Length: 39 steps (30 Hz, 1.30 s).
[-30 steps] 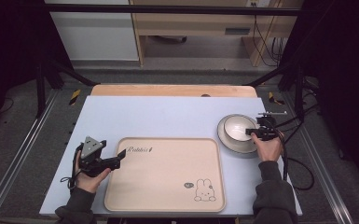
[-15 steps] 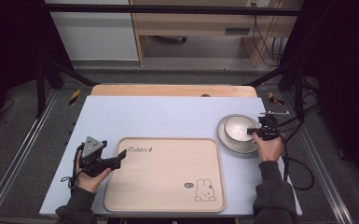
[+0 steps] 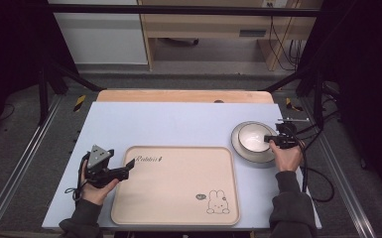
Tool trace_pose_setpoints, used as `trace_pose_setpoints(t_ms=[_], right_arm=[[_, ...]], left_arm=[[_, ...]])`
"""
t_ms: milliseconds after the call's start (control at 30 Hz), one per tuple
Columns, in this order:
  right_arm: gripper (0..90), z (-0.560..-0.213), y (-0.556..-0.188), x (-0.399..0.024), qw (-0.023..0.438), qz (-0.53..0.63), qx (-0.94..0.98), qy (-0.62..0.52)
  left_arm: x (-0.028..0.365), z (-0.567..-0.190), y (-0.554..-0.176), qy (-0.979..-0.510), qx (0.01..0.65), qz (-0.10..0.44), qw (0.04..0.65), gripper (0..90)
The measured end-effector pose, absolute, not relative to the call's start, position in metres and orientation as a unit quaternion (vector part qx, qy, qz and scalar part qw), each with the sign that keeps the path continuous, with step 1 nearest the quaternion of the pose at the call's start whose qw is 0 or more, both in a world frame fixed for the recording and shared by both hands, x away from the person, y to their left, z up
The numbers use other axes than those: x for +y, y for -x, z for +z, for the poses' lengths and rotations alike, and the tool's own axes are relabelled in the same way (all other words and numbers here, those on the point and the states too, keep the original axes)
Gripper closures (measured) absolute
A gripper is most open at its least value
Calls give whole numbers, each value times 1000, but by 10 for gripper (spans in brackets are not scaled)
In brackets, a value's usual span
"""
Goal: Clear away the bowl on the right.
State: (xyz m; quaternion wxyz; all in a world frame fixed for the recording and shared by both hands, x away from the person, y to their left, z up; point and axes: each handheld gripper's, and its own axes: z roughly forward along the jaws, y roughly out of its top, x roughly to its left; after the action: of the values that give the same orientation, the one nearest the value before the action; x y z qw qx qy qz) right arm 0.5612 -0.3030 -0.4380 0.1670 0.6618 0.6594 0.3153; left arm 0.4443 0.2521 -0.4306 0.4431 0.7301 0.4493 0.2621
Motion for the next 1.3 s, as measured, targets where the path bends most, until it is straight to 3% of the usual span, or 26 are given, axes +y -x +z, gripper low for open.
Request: trace_pose_setpoints(t_ms=[700,1300], right_arm=[[829,-428,-554,-301,186,320,660,-654],[829,-395,-537,-286,191,369,667,-619]], left_arm=[[254,-429,-443,-727,450,262,448,155],[253,-428,-442,-729,447,261,449,155]])
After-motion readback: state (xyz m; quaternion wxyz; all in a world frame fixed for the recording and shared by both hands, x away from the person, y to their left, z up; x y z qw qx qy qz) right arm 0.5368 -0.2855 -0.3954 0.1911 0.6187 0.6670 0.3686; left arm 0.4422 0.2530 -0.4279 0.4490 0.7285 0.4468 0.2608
